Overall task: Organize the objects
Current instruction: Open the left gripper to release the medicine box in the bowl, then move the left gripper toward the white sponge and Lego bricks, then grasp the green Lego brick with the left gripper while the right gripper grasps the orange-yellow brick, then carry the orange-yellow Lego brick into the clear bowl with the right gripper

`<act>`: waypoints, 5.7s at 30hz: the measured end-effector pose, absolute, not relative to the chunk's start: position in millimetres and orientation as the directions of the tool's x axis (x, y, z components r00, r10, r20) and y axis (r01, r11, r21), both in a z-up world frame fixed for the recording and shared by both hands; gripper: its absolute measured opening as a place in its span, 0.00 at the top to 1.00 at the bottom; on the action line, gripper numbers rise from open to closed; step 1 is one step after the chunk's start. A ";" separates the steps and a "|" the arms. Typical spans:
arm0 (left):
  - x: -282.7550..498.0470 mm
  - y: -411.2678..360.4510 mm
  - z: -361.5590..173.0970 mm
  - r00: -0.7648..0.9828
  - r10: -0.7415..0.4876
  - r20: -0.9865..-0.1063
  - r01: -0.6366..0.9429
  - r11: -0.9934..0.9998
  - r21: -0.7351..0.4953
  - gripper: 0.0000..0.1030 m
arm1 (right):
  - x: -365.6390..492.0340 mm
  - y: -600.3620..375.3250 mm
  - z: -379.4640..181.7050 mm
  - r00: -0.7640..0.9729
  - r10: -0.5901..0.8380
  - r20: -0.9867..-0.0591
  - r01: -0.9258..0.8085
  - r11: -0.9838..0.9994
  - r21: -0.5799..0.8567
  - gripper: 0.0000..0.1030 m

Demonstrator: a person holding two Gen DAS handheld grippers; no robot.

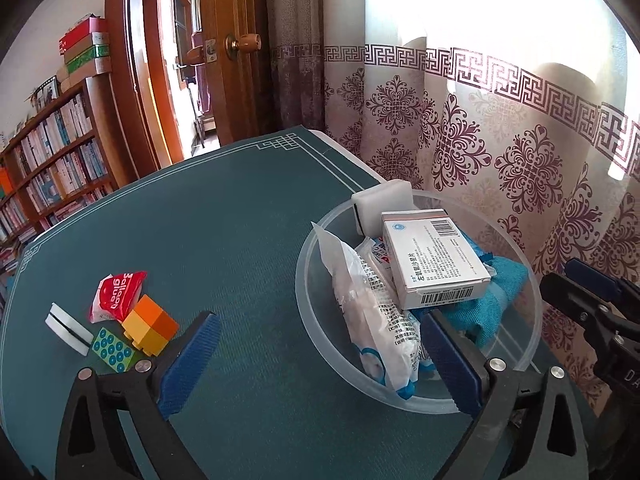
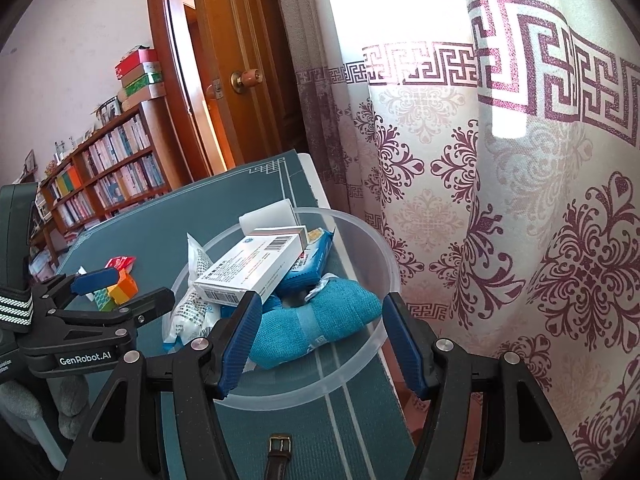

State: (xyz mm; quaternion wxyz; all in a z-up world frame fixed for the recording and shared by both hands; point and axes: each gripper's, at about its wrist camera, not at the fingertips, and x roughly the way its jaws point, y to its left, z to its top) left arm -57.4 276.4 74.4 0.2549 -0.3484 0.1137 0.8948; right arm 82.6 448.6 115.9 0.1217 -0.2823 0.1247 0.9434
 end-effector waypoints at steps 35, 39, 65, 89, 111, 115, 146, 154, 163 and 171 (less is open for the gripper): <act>-104.7 116.2 37.3 -0.657 0.173 -0.733 -0.237 -0.971 -0.017 0.01 | 77.0 331.5 107.8 -0.786 -0.067 -0.614 -0.060 -0.981 0.183 0.32; -114.8 108.9 29.9 -0.651 0.153 -0.744 -0.229 -0.973 0.000 0.01 | 71.3 314.6 100.0 -0.767 -0.105 -0.634 -0.021 -0.982 0.188 0.31; -150.7 123.6 11.9 -0.621 0.150 -0.770 -0.301 -0.952 0.057 0.09 | 54.2 287.0 73.1 -0.700 -0.148 -0.699 -0.003 -0.978 0.209 0.31; -115.4 104.4 14.3 -0.613 0.219 -0.759 -0.337 -0.942 0.000 0.33 | 48.4 275.6 69.7 -0.685 -0.165 -0.710 0.013 -0.977 0.214 0.31; -85.9 56.6 23.0 -0.699 0.173 -0.694 -0.167 -0.983 -0.077 0.33 | -59.9 244.4 71.1 -0.632 -0.177 -0.755 0.059 -0.982 0.180 0.31; -86.3 52.5 22.8 -0.702 0.176 -0.690 -0.153 -0.984 -0.095 0.33 | -89.4 238.6 68.0 -0.626 -0.174 -0.760 0.057 -0.982 0.178 0.31; -86.0 45.5 22.0 -0.697 0.200 -0.689 -0.145 -0.980 -0.138 0.33 | -124.9 199.9 54.8 -0.615 -0.129 -0.778 0.091 -0.992 0.093 0.50; -85.9 45.3 22.1 -0.697 0.200 -0.689 -0.146 -0.980 -0.137 0.33 | -87.2 210.8 62.5 -0.633 -0.146 -0.761 0.084 -0.989 0.120 0.50; -85.1 46.8 21.8 -0.698 0.199 -0.688 -0.147 -0.980 -0.134 0.33 | -41.4 212.8 76.7 -0.656 -0.179 -0.734 0.107 -0.984 0.144 0.50; -86.7 52.1 20.4 -0.699 0.196 -0.688 -0.150 -0.981 -0.127 0.33 | -6.3 234.1 87.6 -0.676 -0.173 -0.717 0.070 -0.983 0.172 0.50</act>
